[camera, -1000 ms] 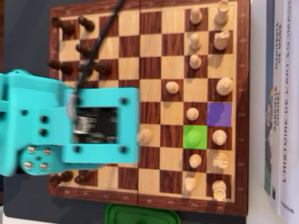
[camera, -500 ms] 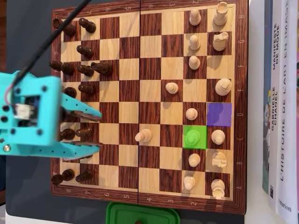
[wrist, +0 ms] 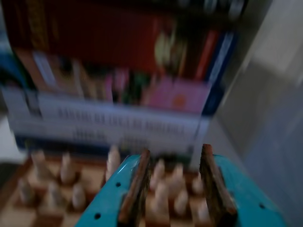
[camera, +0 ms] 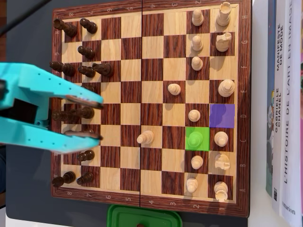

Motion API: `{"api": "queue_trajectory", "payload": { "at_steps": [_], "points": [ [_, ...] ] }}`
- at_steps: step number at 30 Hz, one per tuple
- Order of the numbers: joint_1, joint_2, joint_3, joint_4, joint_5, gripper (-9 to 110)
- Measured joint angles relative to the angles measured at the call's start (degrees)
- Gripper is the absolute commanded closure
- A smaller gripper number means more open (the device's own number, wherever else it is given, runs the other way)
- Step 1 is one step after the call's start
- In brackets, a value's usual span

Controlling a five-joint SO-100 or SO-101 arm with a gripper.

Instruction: Play chess

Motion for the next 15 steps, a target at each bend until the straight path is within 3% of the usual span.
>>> {"api": "queue_trajectory", "payload": {
  "at_steps": [8,15],
  "points": [
    [-2.20,0.62,0.44,-16.17,0.00,85],
    [-3.08,0.62,8.09,-42.54,0.00,85]
  ]
}}
